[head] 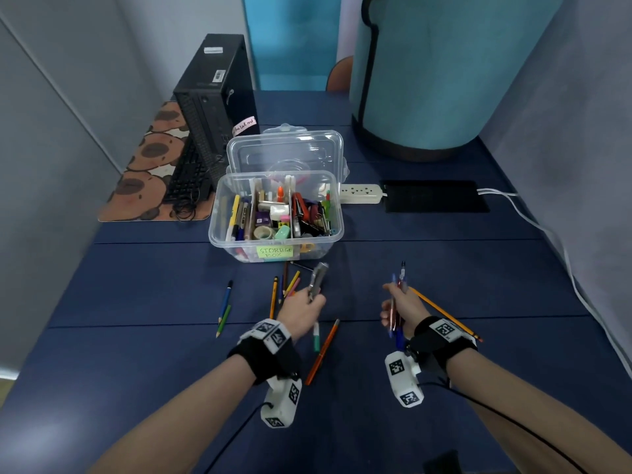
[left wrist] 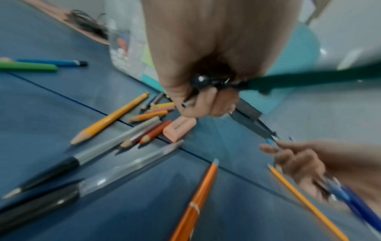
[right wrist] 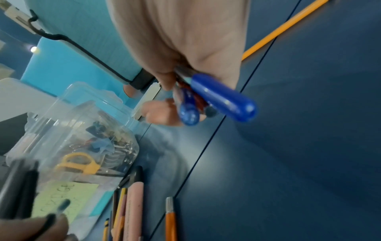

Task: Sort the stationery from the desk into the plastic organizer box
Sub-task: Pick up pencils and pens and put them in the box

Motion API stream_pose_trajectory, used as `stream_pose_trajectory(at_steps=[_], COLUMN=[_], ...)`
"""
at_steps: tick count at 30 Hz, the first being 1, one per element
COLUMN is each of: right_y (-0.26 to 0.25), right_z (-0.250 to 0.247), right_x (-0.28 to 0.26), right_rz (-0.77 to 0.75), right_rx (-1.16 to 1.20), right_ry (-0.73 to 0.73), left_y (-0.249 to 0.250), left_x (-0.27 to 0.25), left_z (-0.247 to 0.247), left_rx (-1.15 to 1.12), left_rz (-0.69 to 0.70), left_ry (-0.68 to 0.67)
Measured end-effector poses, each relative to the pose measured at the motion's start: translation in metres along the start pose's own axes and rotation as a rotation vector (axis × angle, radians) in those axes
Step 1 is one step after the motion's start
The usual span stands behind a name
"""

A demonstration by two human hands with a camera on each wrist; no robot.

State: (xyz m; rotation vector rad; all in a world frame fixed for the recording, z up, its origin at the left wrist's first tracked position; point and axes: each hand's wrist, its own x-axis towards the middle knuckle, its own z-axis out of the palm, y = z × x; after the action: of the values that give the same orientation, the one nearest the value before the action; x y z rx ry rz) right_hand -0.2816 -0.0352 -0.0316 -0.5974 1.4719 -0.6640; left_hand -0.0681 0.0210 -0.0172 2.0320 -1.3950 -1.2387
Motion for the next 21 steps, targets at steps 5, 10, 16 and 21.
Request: stream_pose_trajectory(at_steps=[5, 10, 16, 21], right_y=[-0.006, 0.0, 0.032, 0.043], right_z=[0.014, 0.032, 0.068, 0.081], right_x=[-0.004, -0.015, -0.03, -0.027], right_rz=[0.028, 0.104, 0.135, 0.113], right_rx=[-0.041, -0.402, -0.912, -0.93], right_ry=[-0.054, -0.122, -0.228, -0.125], left_y=[-0.005, -0.037, -0.076, -0.093], left_x=[-0.001, 0.009, 0.002, -0.004], left_z=[-0.034, -0.059, -0.065, -0.063], left_rx=[-0.596, -0.316, 0.184, 0.126], left_rz=[-0.088, -0.012, -0.127, -0.212], left_ry=[-0.03, 0.081, 0.133, 0.099])
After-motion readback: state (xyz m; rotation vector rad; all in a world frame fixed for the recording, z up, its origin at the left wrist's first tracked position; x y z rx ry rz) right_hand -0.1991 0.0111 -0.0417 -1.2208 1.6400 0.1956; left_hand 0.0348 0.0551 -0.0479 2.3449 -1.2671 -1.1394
